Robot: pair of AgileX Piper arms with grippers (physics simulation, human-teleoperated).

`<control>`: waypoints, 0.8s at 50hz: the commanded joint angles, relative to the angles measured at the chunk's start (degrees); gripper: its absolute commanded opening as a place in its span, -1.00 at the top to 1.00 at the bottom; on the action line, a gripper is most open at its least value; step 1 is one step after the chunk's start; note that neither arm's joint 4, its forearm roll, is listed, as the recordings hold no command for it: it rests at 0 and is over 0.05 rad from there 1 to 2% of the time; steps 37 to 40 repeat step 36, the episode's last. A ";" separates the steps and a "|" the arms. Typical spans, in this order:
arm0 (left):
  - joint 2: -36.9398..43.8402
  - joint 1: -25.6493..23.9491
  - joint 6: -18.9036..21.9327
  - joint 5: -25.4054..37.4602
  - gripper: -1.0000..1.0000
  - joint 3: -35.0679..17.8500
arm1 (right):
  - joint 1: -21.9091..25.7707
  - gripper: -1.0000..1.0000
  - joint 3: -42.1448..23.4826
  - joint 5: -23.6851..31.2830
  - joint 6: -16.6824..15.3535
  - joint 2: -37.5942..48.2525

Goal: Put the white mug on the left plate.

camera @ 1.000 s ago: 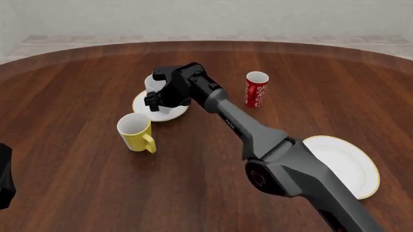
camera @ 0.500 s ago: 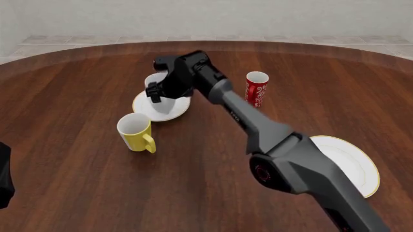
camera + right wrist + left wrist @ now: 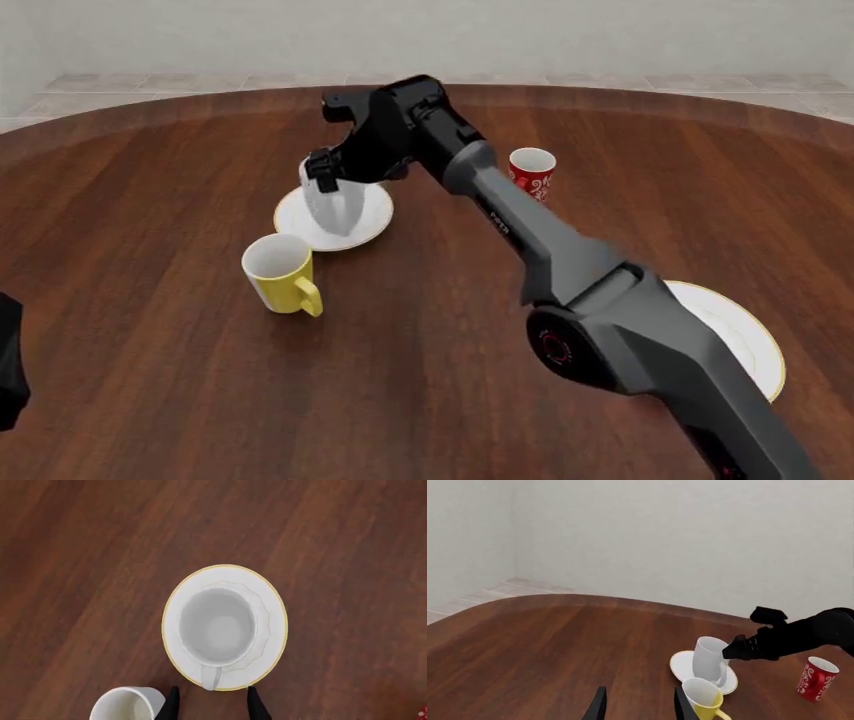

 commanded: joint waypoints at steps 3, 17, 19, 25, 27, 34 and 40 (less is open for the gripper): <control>0.00 -0.25 -0.18 -0.20 -1.00 -0.51 | -0.35 -1.00 0.01 1.38 -1.01 -2.71; -0.01 -0.46 0.06 -0.35 -1.00 -0.61 | 0.40 -1.00 0.02 2.59 -2.16 -6.60; -0.01 -0.47 0.12 -0.32 -1.00 -0.59 | 0.55 -1.00 0.03 2.67 -2.39 -6.94; 0.00 0.79 -0.37 -0.18 -1.00 -0.57 | 0.80 -1.00 0.06 3.14 -2.99 -8.68; 0.00 1.07 -0.51 -0.12 -1.00 -0.65 | 1.02 -1.00 0.10 3.24 -2.83 -8.96; 0.00 1.27 -0.60 -0.14 -1.00 -0.25 | 1.79 -1.00 -0.05 3.90 -3.21 -9.70; 0.00 1.24 -0.60 -0.15 -1.00 -0.24 | 1.97 -1.00 -0.04 3.94 -3.31 -9.89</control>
